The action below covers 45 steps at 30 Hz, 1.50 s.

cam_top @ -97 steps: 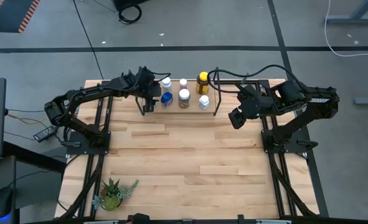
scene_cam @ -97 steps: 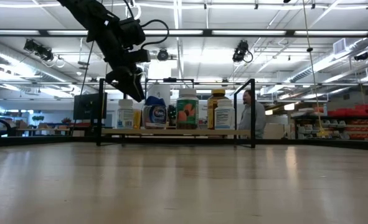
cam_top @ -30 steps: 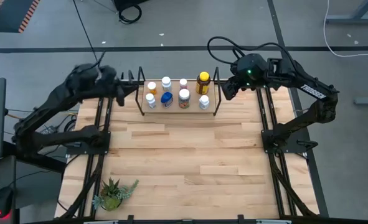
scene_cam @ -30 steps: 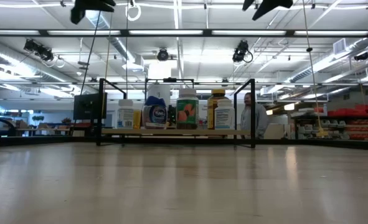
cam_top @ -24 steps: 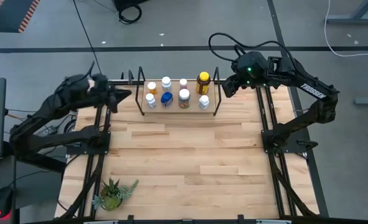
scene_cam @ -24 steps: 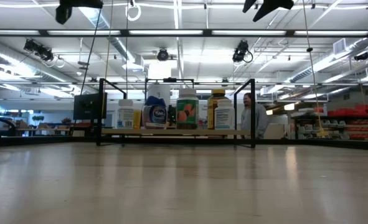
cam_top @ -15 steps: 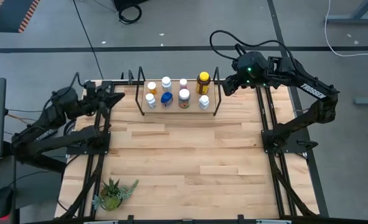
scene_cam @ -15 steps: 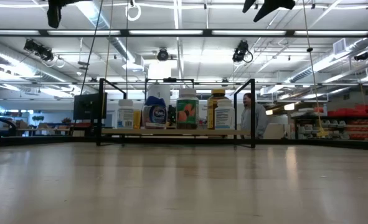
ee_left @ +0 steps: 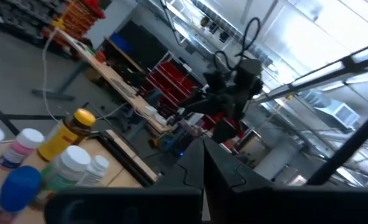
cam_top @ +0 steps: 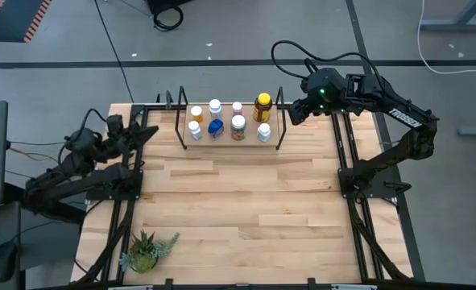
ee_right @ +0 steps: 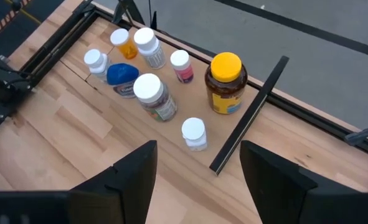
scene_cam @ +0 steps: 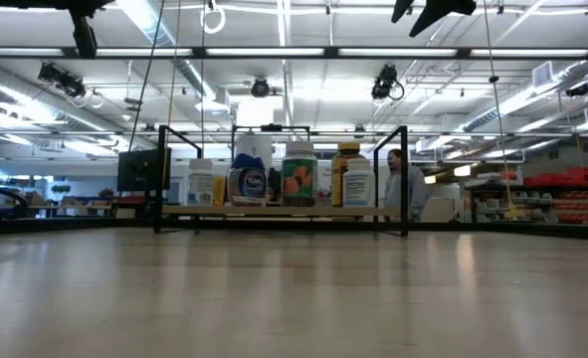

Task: Pick and place medicine bottles onto shelf by color
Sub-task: Return to Home Position

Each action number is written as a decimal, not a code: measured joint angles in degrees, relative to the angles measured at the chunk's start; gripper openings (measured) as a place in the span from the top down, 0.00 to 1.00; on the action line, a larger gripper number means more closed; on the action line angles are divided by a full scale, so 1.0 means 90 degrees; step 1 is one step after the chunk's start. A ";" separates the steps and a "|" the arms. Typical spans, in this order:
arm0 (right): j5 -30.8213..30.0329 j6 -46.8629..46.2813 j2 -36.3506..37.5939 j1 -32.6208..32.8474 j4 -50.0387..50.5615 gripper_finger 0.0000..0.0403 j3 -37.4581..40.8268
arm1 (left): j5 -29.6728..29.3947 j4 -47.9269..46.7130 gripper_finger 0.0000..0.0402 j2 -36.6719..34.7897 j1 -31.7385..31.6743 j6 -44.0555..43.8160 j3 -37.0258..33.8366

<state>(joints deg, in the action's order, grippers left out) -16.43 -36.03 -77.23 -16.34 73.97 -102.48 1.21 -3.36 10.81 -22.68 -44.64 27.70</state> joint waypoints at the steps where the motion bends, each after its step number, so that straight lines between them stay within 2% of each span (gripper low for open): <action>1: 0.0000 0.0000 0.0002 0.0000 0.0004 0.42 0.0000 | -0.0029 0.0002 0.99 0.0002 0.0080 0.0005 0.0024; 16: 0.0000 -0.0083 0.0002 0.0000 0.0005 0.42 0.0000 | -0.1415 -0.0034 1.00 0.0131 0.1734 0.0365 0.0053; 22: 0.0000 -0.0073 0.0002 0.0000 0.0005 0.42 0.0000 | -0.1652 0.0159 1.00 0.0131 0.2142 0.0416 -0.0024; 30: 0.0000 -0.0126 0.0002 0.0000 0.0005 0.42 0.0000 | -0.1851 0.1744 1.00 0.0090 0.2346 0.0458 -0.0963; 41: 0.0000 -0.0163 0.0002 0.0001 0.0113 0.42 0.0000 | -0.1862 0.1808 1.00 -0.1120 0.2331 0.0521 -0.1699; 45: 0.0003 -0.0165 0.0002 0.0002 0.0199 0.42 0.0000 | -0.1898 0.1882 1.00 -0.1164 0.2331 0.0368 -0.1950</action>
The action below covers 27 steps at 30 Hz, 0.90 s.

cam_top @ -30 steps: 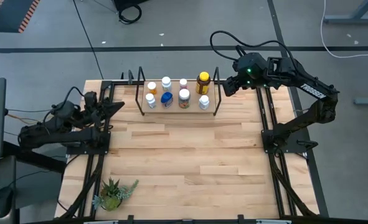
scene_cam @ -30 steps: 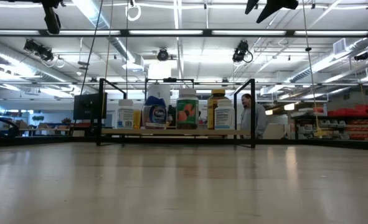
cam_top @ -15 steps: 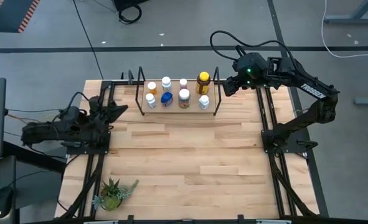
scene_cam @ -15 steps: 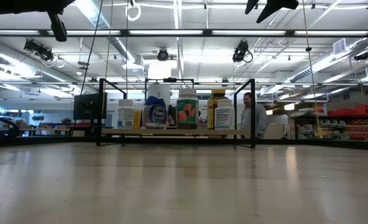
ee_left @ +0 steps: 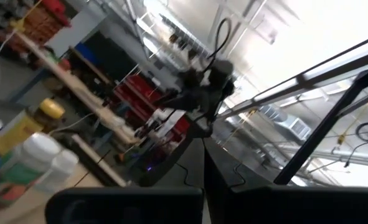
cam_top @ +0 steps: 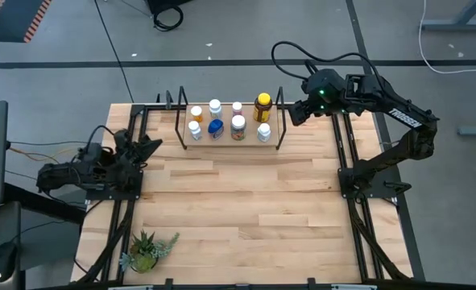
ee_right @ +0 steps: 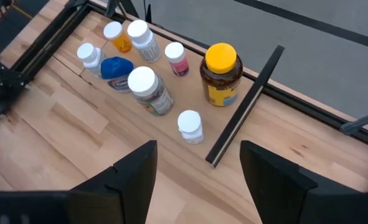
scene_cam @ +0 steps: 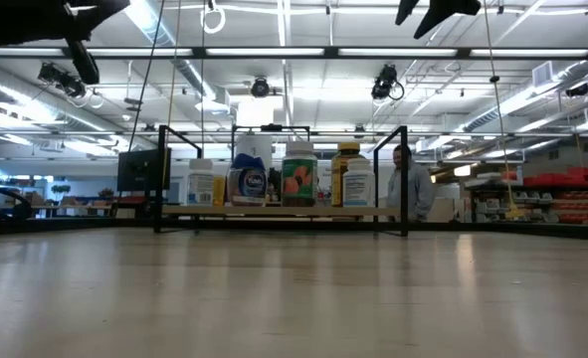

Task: Pick and place medicine bottles onto shelf by color
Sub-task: Return to Home Position

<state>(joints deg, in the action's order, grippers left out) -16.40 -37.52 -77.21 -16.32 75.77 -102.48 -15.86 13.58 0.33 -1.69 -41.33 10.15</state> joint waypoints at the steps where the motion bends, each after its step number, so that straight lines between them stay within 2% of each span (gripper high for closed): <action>1: 0.0013 0.0000 0.0000 -0.0001 0.0018 0.42 0.0000 | 0.0003 0.0085 1.00 0.0010 0.0000 -0.0022 -0.0024; 8: 0.0150 0.0012 0.0000 -0.0002 0.0090 0.42 0.0002 | 0.0002 0.0037 0.99 -0.0012 0.0000 -0.0029 -0.0265; 16: 0.0165 0.0659 0.0000 0.0254 -0.0080 0.42 0.0002 | -0.0096 -0.0127 0.99 -0.0009 0.0000 -0.0149 -0.0672; 27: 0.0225 0.1029 -0.0176 0.0374 -0.0033 0.42 0.0005 | -0.0094 -0.0507 0.99 -0.0009 0.0000 -0.0109 -0.0767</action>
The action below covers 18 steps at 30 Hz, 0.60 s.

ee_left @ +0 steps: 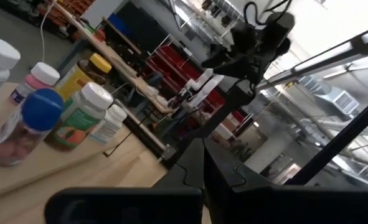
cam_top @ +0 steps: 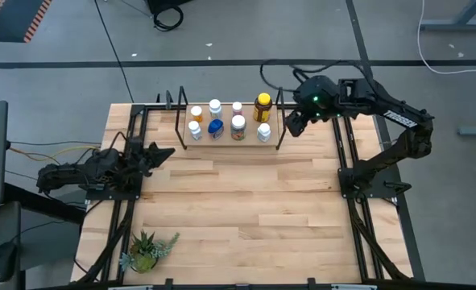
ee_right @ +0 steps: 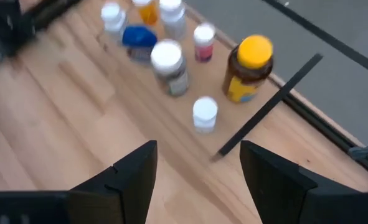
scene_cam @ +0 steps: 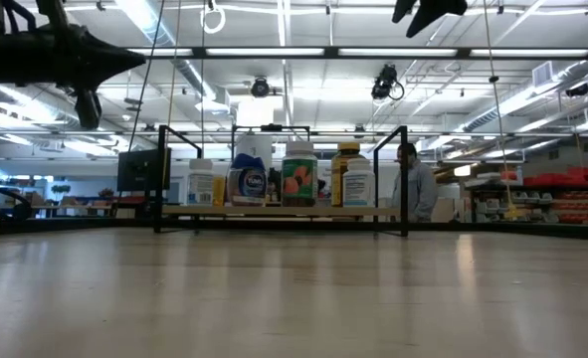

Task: Pick and place medicine bottles onto shelf by color
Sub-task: Return to Home Position

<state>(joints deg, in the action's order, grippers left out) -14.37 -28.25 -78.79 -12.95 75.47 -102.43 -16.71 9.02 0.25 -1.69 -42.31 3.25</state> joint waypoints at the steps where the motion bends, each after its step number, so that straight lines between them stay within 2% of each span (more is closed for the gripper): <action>1: 0.0021 0.0019 -0.0021 0.0063 0.0088 0.42 0.0000 | 0.0000 -0.0071 0.99 0.0000 0.0000 0.0011 0.0000; 7: -0.0532 0.0158 0.0073 0.0461 0.0218 0.42 0.0267 | 0.0131 -0.0826 0.97 0.0007 0.0000 -0.0019 0.0000; 11: -0.0680 -0.0237 0.0411 0.0586 -0.0073 0.42 0.0698 | 0.0151 -0.0984 0.96 0.0007 0.0001 0.0069 0.0000; 18: -0.0458 -0.1719 0.1511 0.1168 -0.1501 0.51 0.2651 | 0.0153 -0.1435 0.98 0.0012 0.0000 0.0421 0.0000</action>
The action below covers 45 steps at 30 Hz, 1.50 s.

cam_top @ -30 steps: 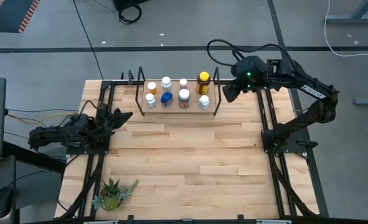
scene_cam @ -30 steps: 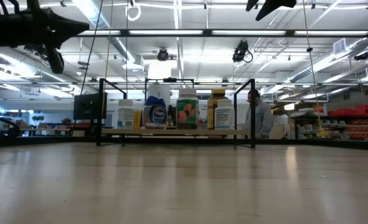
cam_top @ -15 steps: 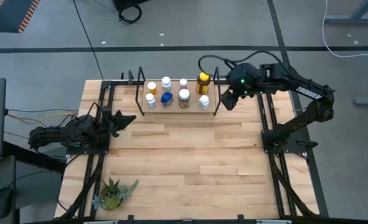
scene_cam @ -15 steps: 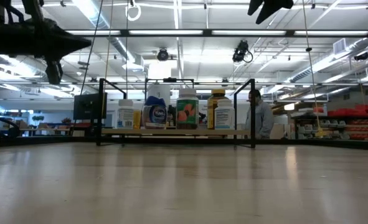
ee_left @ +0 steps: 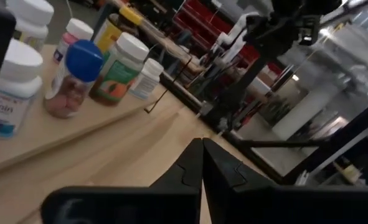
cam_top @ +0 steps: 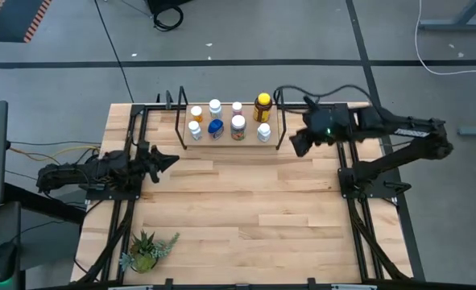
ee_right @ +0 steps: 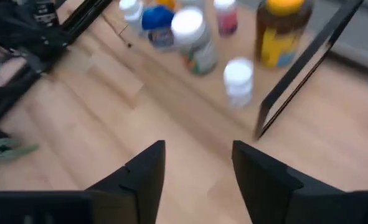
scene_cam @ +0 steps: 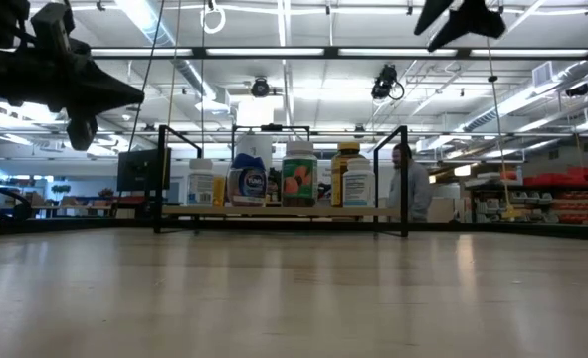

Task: Pick and place medicine bottles onto shelf by color
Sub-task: Return to Home Position

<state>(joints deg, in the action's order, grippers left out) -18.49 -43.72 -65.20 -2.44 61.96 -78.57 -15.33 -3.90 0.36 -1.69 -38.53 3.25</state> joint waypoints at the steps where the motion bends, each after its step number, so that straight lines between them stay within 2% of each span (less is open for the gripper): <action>1: 0.0027 -0.0257 0.0151 0.0116 -0.0201 0.53 0.0322 | 0.0007 -0.0051 0.97 0.0004 0.0000 0.0089 0.0003; 5: 0.0014 -0.1436 0.0786 0.0622 -0.1040 0.61 0.1459 | 0.0010 -0.0184 0.92 0.0000 0.0000 0.0581 0.0022; 10: -0.0785 -0.2172 0.1461 0.1316 -0.2222 0.73 0.2502 | 0.0011 -0.0202 0.90 0.0001 0.0000 0.1606 0.0024; 14: -0.1003 -0.2469 0.1945 0.1702 -0.2272 0.80 0.3083 | 0.0005 -0.0188 0.91 0.0000 0.0000 0.2184 0.0024; 19: -0.1354 -0.2596 0.2696 0.2220 -0.2280 0.88 0.3627 | -0.0007 -0.0134 0.93 0.0000 0.0000 0.2195 0.0019; 27: -0.2455 -0.2681 0.3769 0.3003 -0.2313 0.90 0.4520 | -0.0030 -0.0023 0.91 0.0000 -0.0007 0.2191 0.0004; 34: -0.2515 -0.2238 0.4482 0.3393 -0.3150 0.90 0.5558 | -0.0032 0.0005 0.91 0.0000 -0.0007 0.2193 0.0002; 41: -0.2514 -0.0889 0.5276 0.3457 -0.4366 0.93 0.6646 | -0.0032 0.0009 0.93 0.0000 -0.0012 0.2191 0.0002; 45: -0.1955 -0.0265 0.5958 0.3274 -0.5331 0.98 0.7528 | -0.0032 0.0014 0.93 0.0000 -0.0012 0.2191 0.0002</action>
<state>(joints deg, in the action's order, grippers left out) -36.09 -46.11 -11.58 27.03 13.98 -10.82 -15.62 -3.77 0.36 -1.80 -18.81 3.27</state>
